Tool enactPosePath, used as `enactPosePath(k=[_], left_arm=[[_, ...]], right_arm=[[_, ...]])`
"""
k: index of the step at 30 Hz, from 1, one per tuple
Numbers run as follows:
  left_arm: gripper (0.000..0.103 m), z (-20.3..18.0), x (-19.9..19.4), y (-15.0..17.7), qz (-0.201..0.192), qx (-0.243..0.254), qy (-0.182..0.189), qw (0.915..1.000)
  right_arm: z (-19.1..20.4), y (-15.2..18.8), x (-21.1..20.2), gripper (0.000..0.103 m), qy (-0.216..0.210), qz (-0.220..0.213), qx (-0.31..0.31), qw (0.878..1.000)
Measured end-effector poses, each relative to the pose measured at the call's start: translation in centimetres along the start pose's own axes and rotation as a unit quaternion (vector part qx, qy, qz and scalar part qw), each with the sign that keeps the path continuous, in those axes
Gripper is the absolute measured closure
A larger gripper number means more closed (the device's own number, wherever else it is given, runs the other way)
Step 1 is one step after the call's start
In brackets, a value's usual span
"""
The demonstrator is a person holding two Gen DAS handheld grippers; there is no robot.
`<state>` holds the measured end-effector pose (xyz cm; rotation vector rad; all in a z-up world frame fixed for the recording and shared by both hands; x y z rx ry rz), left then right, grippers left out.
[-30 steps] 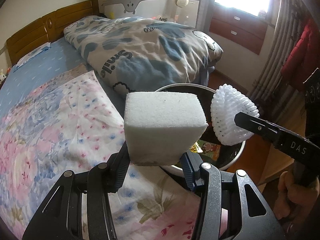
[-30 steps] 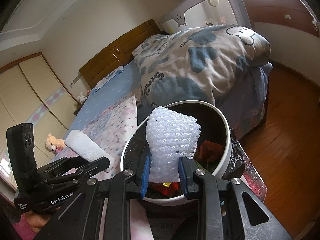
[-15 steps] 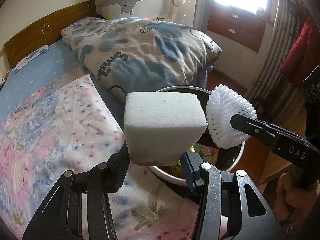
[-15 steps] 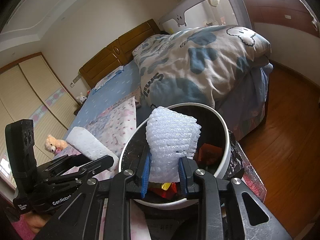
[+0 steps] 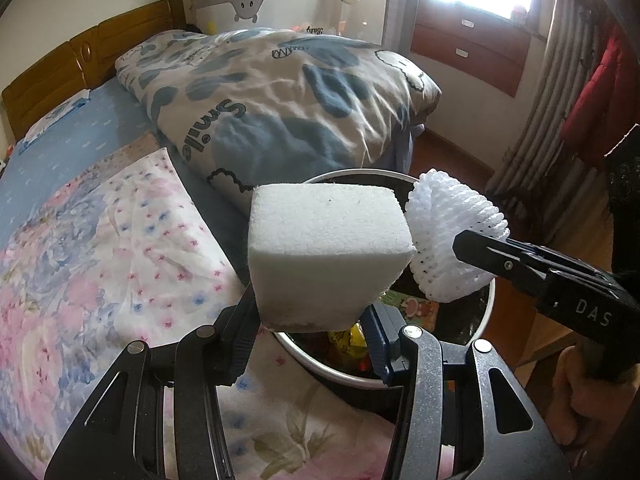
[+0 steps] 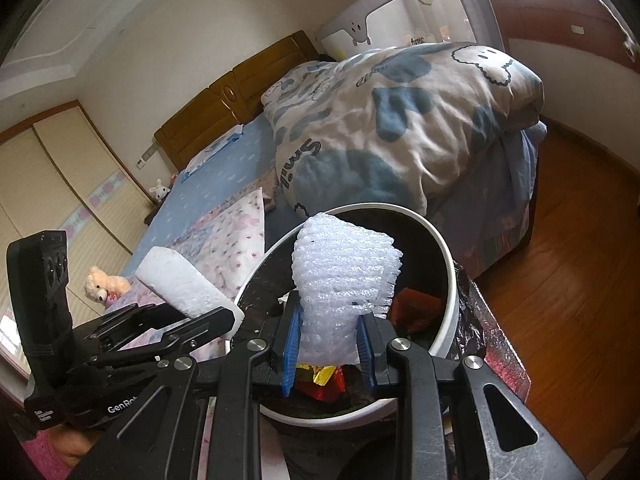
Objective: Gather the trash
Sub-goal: 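Lower the foam block and mesh sleeve into the bin opening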
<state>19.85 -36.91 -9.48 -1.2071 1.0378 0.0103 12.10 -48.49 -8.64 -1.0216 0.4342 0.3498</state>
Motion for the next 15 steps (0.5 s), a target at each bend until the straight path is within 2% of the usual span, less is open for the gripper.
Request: enactPosePath(k=[15], left_arm=[[0.056, -0.2, 1.5, -0.4, 0.010, 0.003, -0.001, 0.9999]], right_arm=[[-0.3, -0.2, 0.3, 0.077, 0.000, 0.003, 0.000, 1.000]])
Point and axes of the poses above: each gripper's, at about its wrist camera, not at the fingertips, and x roughly the way its jaws point, z to its left, y to its underside, the point moved 6 cm from there along x, roughly the way its jaws point, and after that the axes turned 9 degrees about -z, right-handed, at the moved point
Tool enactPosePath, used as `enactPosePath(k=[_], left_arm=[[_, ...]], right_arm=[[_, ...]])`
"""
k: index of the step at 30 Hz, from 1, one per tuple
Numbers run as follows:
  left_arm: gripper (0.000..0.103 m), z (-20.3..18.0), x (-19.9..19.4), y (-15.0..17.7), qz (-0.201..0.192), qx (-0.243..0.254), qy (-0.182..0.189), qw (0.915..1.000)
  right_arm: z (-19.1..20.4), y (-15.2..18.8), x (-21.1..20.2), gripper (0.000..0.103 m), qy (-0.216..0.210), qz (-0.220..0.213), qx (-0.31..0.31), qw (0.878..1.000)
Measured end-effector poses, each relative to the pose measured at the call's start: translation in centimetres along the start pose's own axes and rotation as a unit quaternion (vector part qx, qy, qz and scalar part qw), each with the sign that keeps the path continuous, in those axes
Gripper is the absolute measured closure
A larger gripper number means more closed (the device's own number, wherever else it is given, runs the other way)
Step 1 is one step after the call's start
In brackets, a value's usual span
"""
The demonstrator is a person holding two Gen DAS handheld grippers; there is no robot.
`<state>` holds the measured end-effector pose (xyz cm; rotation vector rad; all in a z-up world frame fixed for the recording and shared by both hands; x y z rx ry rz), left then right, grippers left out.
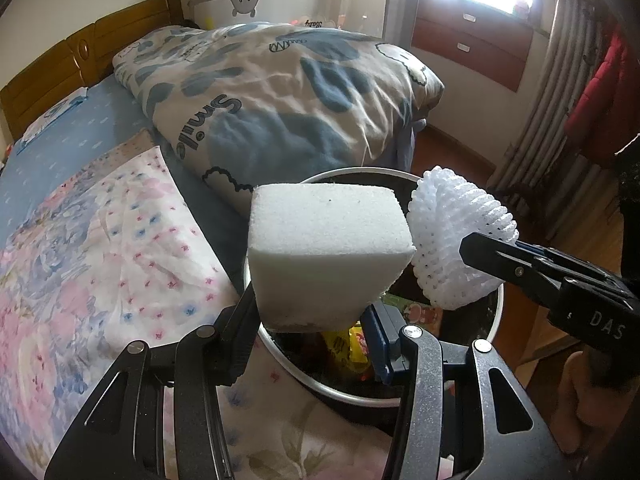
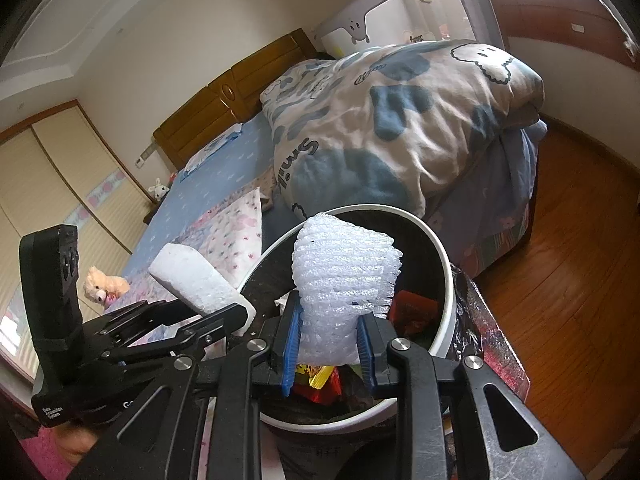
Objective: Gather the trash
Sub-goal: 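Lower the foam block and mesh sleeve into the bin opening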
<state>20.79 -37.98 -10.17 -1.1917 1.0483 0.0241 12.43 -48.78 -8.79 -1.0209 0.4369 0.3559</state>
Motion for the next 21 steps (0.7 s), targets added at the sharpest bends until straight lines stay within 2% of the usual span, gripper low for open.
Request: enactPosePath(k=[21], left_arm=[[0.056, -0.06, 0.56, -0.13, 0.004, -0.001, 0.001, 1.0000]], right_arm=[[0.03, -0.44, 0.55, 0.076, -0.002, 0.008, -0.002, 1.000]])
Point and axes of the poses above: each gripper's, at about its wrist camera, not at the fingertips, and x roughly the way its jaws point, z to its left, y to its underside, the point moved 6 cm from there along x, roughly the way its jaws point, and after that the axes turned 9 degrees about -z, right-handed, at the moved point
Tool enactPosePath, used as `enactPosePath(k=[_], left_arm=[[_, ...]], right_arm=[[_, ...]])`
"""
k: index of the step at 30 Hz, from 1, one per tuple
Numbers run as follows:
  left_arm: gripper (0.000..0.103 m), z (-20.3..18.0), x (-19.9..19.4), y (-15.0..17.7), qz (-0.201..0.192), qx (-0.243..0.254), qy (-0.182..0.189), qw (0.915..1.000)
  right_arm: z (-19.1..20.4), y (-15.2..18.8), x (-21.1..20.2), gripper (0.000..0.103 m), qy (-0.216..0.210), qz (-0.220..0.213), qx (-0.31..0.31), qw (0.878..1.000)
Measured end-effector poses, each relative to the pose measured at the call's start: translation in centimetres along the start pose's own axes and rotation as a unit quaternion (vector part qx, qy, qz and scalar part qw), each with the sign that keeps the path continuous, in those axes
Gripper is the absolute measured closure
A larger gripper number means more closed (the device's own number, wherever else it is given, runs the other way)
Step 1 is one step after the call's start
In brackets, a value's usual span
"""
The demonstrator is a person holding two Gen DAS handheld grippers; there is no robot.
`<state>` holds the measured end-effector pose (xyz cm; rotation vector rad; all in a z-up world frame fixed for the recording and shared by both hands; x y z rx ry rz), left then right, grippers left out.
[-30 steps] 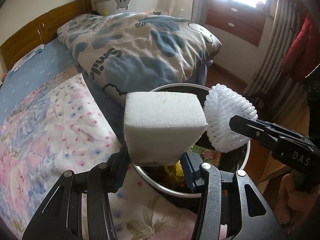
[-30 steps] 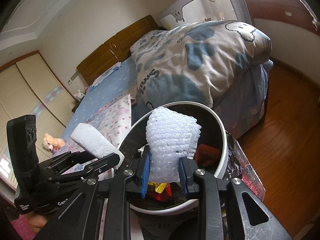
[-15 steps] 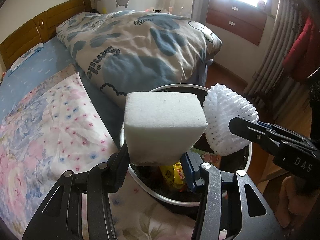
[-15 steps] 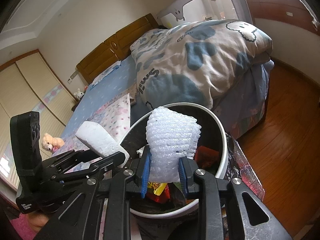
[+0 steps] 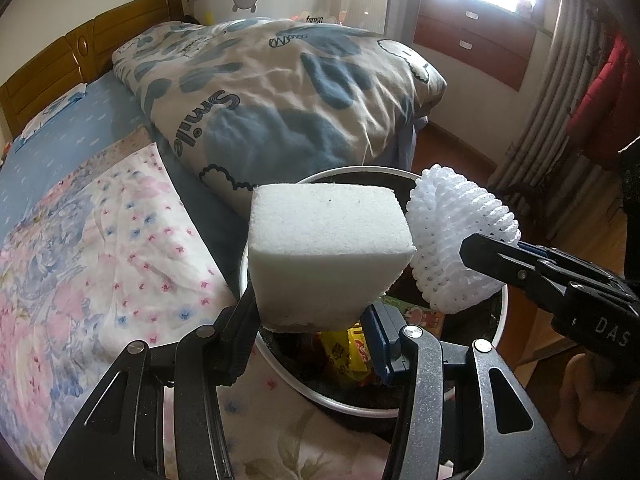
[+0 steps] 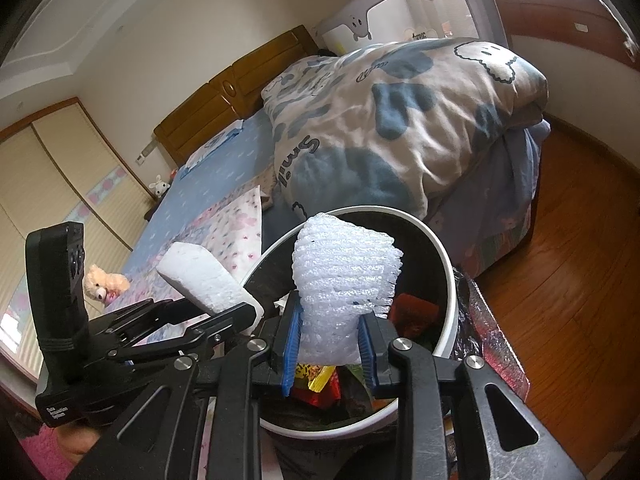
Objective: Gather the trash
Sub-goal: 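Lower the foam block and mesh sleeve into the bin opening, then open both tools to drop the foam block and mesh sleeve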
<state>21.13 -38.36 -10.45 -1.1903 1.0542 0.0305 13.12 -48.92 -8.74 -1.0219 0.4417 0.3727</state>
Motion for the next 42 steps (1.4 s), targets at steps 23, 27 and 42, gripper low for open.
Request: enactPosePath(k=[23, 27, 42], left_arm=[[0.055, 0.4, 0.2, 0.3, 0.001, -0.005, 0.005, 1.0000], [0.053, 0.5, 0.0, 0.4, 0.002, -0.006, 0.009, 0.9999], [0.035, 1.4, -1.8, 0.8, -0.008, -0.023, 0.015, 0.9996]], right_arm=[[-0.1, 0.0, 0.0, 0.074, -0.002, 0.001, 0.004, 1.000], [0.0, 0.0, 0.0, 0.073, -0.001, 0.001, 0.006, 1.000], [-0.4, 0.2, -0.9, 0.050, -0.001, -0.008, 0.043, 0.999]])
Point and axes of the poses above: each gripper's, at about its wrist camera, not at the fingertips, and x roughly the way its jaws point, z to its left, y to its underside, the point moved 6 cm from there along x, roughly the way its jaws point, and after that the axes turned 9 degrees about -z, right-handed, at the moved point
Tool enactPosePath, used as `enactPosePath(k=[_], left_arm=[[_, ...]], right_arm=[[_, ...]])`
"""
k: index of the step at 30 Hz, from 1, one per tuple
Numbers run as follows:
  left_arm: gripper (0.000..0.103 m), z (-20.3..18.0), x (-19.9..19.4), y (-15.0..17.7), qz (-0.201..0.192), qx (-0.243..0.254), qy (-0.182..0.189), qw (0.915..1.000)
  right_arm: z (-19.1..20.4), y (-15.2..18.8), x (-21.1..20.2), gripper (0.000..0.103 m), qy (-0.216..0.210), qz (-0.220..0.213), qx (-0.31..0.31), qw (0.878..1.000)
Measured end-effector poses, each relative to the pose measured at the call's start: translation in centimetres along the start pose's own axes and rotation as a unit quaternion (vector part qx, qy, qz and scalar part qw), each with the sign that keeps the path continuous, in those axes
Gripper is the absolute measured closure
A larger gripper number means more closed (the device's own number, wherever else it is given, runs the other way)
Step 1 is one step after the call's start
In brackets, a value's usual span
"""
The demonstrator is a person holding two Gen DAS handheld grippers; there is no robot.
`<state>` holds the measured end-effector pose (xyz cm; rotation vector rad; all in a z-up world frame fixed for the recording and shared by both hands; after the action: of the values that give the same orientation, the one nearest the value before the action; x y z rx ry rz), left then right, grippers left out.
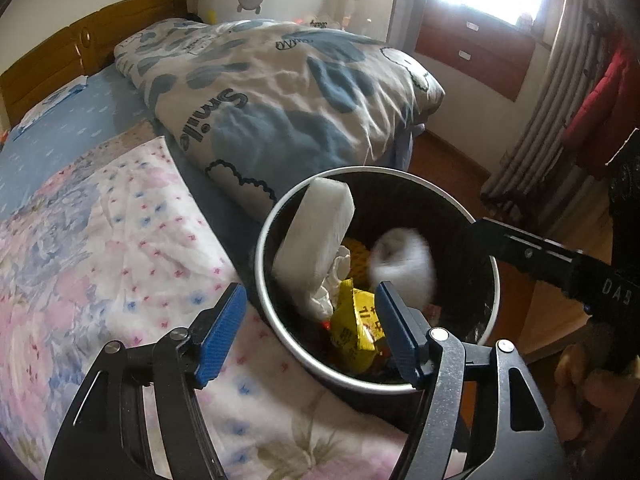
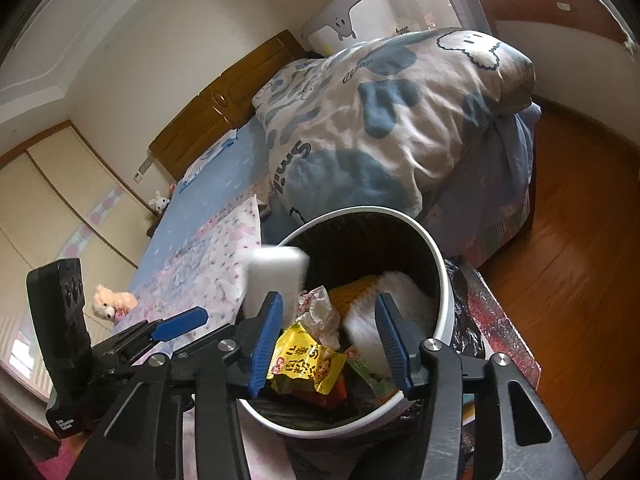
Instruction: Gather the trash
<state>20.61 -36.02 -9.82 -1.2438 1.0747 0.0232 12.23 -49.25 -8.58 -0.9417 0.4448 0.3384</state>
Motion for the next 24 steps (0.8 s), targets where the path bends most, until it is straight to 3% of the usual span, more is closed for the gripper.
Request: enactPosePath(k=[5, 9, 13, 18, 24], left_arm=[[0.035, 1.3, -2.4, 1.4, -0.017, -0.022, -0.011, 0.9996], [0.035, 2.2, -5.3, 2.5, -0.044, -0.041, -0.020, 0.9980], [0.034, 3.4, -8.4, 3.3, -0.077, -0.063, -0.036, 0.9944], [0.020, 5.2, -13.9, 3.8, -0.142, -0.076, -0.067, 0.9846], [0.006, 6.9, -19.8, 3.7, -0.215, -0.077, -0.109, 0.9675]], right_arm=[[0.7, -0.1, -1.6, 0.042, -0.001, -0.025, 0.003, 1.000], [2.1, 0.6, -3.1, 0.026, 0.001, -0.047, -0.007, 0.999], [4.1, 1.6, -4.1, 0.024, 0.004, -0.060, -0.026, 0.998], [7.4, 2.4, -6.2, 0.010, 0.008, -0.091, -0.063, 0.994], [11.7, 2.2, -9.0, 0.003, 0.021, -0.144, -0.123, 0.982]])
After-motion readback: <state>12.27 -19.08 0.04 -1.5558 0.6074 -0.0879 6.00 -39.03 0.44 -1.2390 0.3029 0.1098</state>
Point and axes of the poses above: each gripper's, at about its wrist camera, not at the fingertips, and x roughly the way its jaws point, z to its left, y to its underside, the point moved 6 cm from there along x, roughly the way its jaws point, and after that the axes turned 9 degrees about -z, right-handed, at the moved point
